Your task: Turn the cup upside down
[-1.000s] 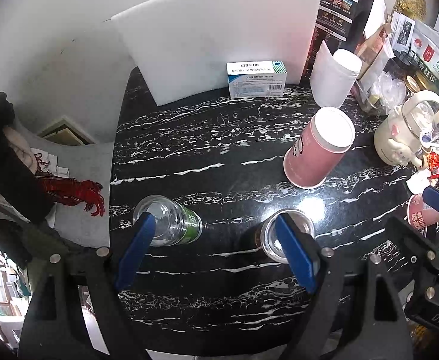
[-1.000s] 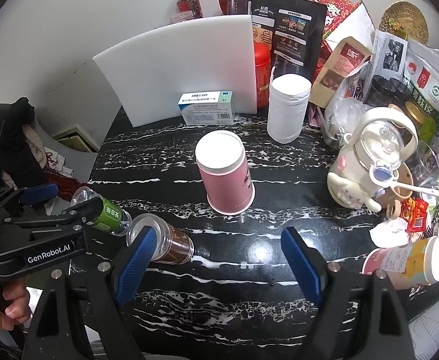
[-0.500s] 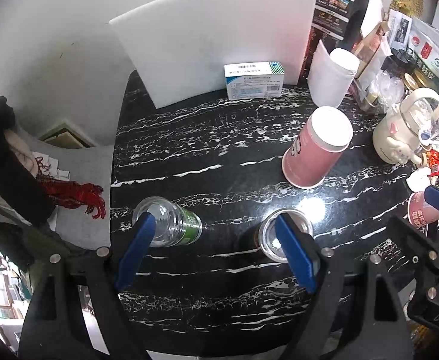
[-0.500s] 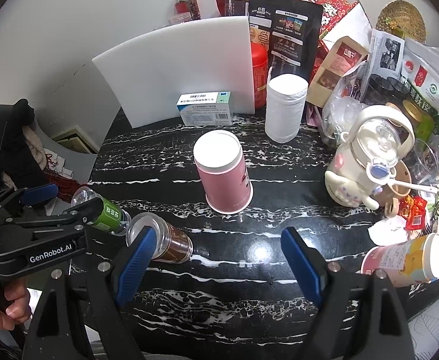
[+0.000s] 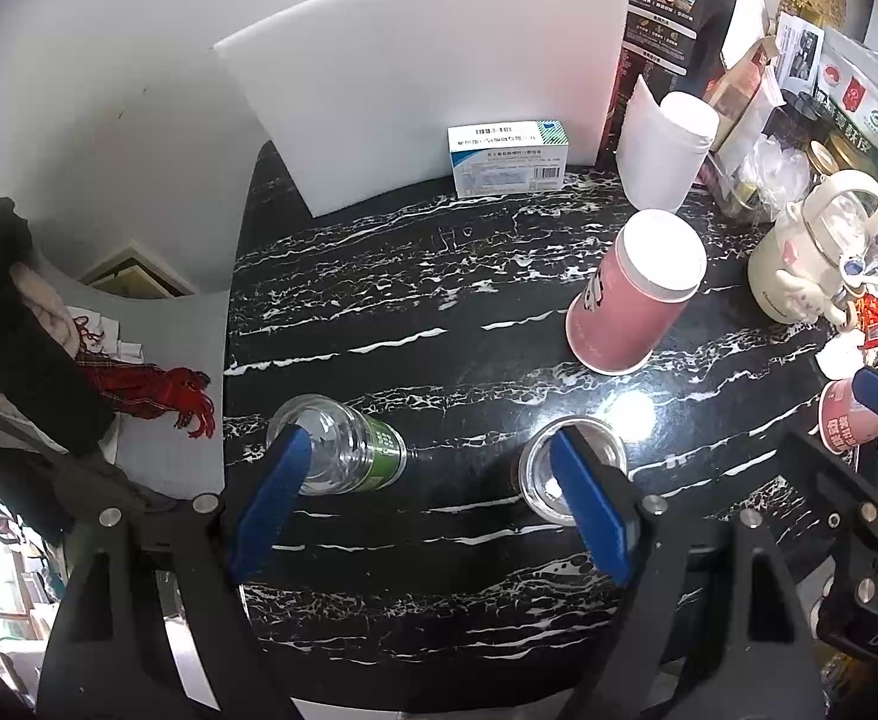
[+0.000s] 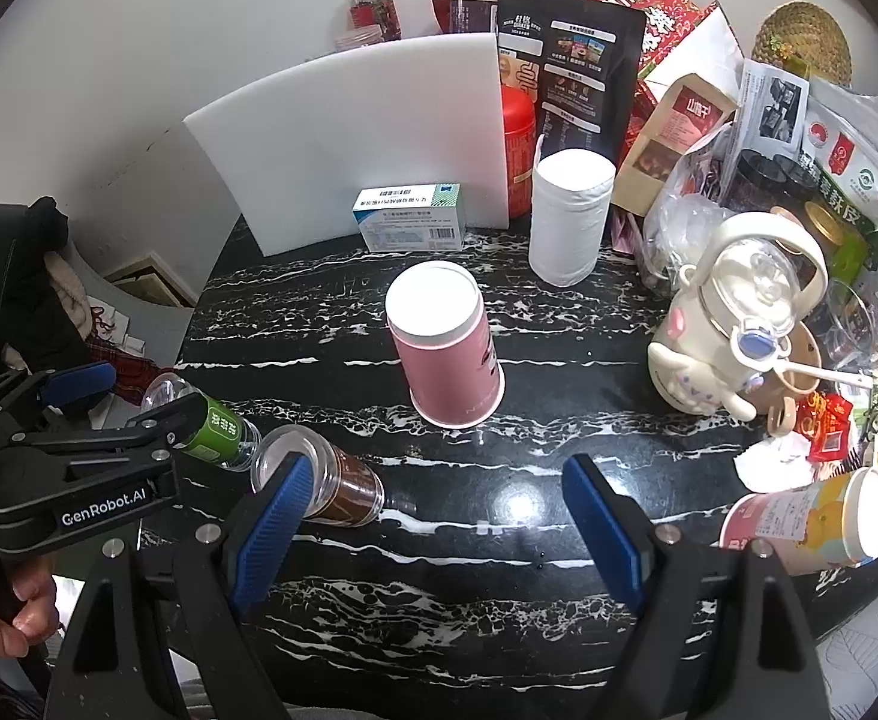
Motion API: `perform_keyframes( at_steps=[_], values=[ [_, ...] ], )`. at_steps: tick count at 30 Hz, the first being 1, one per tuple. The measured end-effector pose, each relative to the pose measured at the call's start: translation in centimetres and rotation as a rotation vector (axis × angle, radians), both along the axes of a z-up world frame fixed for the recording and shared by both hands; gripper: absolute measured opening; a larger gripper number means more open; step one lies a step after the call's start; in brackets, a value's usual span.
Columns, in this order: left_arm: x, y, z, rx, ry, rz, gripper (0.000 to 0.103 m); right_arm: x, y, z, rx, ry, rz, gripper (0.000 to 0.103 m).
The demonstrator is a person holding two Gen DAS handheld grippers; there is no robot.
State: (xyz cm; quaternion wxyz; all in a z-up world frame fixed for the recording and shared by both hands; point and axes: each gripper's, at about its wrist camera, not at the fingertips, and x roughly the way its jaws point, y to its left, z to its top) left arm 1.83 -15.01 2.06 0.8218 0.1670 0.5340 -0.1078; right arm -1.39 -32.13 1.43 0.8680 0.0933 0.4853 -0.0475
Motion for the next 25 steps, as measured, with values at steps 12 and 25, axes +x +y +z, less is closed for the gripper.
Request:
perform_keyframes(
  at_steps=[12,25],
  values=[
    [0.19,0.33,-0.15,-0.005,-0.002,0.011,0.081,0.04,-0.14,-0.14,-0.001,0.005,-0.007,0.086],
    [0.08,0.23,-0.1,-0.017,0.003,0.008,0.081,0.03,-0.14,-0.17,-0.003,0.007,-0.005,0.086]
  ],
)
